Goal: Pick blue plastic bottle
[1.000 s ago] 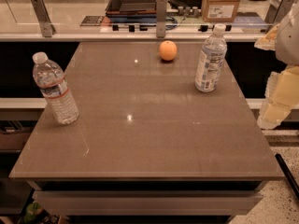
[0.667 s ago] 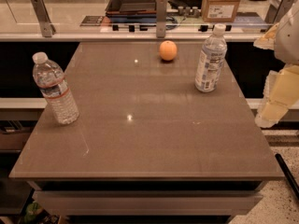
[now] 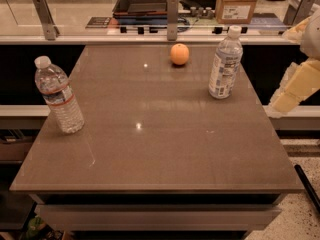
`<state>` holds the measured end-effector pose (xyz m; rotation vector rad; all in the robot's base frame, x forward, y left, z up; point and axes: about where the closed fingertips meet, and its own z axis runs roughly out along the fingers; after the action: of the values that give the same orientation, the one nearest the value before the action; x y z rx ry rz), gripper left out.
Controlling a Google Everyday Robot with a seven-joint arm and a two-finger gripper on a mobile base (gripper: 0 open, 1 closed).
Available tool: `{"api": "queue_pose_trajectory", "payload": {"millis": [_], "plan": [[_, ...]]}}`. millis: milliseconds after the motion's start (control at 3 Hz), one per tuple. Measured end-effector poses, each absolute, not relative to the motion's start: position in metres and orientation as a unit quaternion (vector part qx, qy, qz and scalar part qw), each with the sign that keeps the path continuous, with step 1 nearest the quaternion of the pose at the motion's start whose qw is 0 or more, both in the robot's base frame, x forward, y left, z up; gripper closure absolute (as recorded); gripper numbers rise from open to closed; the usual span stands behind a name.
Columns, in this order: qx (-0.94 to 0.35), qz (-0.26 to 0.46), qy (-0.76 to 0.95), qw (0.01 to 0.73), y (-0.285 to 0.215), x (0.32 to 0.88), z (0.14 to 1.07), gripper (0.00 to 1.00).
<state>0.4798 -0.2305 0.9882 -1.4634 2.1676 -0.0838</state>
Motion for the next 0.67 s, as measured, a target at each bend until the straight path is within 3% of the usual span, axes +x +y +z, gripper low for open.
{"api": "queue_pose_trajectory", "payload": {"millis": [667], "plan": [[-0.453, -0.022, 0.809, 0.374, -0.254, 0.524, 0.980, 0.00]]}}
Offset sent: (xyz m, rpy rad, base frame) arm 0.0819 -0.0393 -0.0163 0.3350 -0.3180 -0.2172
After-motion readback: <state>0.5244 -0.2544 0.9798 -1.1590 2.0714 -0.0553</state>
